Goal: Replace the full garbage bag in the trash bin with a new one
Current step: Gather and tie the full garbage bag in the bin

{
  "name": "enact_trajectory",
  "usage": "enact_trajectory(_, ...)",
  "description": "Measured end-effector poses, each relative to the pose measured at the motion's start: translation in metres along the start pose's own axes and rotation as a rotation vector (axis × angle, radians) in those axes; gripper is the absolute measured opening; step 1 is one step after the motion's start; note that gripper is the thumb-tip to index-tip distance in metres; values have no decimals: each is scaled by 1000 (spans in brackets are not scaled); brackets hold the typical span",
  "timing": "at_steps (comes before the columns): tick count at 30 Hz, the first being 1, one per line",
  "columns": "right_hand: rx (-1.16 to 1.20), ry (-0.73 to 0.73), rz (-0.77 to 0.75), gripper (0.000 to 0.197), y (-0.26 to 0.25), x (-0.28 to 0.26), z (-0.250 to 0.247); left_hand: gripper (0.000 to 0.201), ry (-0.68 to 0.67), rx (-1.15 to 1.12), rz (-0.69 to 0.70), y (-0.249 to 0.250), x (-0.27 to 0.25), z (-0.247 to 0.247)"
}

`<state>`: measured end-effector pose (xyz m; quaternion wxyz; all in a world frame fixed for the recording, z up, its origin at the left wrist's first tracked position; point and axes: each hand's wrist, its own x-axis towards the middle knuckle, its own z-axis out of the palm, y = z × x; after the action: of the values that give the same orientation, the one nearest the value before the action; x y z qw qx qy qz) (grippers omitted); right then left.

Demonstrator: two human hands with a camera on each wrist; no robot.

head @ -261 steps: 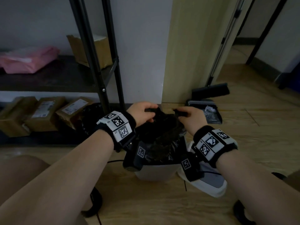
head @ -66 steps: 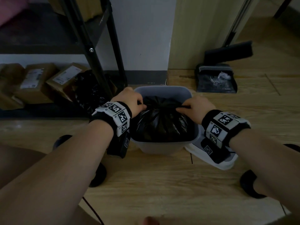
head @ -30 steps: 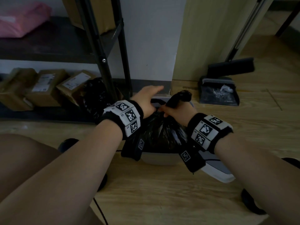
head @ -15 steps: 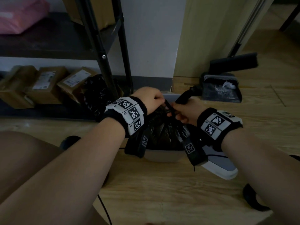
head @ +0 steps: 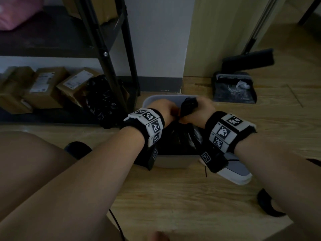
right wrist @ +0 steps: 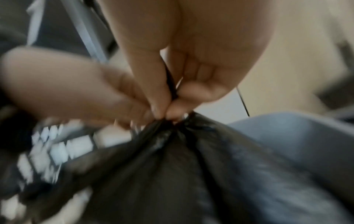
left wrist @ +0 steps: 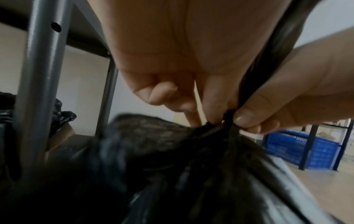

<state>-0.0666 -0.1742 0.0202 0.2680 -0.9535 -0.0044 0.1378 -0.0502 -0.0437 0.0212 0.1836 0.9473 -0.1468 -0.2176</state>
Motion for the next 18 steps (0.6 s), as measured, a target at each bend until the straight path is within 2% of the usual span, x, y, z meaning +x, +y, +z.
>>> enact_trajectory(1, -60, 45, -54, 28, 0, -1, 2, 30, 11, 17, -5, 0, 0, -1)
enact_trajectory(3, -213, 128, -120, 9, 3, -1, 6, 32, 30, 59, 9, -1, 3, -1)
enact_trajectory(7, -322, 177, -93, 26, 4, -2, 13, 29, 46, 48, 76, -7, 9, 2)
enact_trajectory(11, -356, 182, -80, 28, 2, -1, 15, 29, 50, -32, 18, -10, 12, 5)
enact_trajectory(14, -391, 121, -124, 31, 2, 2, 13, 34, 105, -141, -7, -16, 15, 6)
enact_trajectory(18, -357, 104, -127, 30, 4, 3, 9, 34, 22, -200, 32, -16, 11, 6)
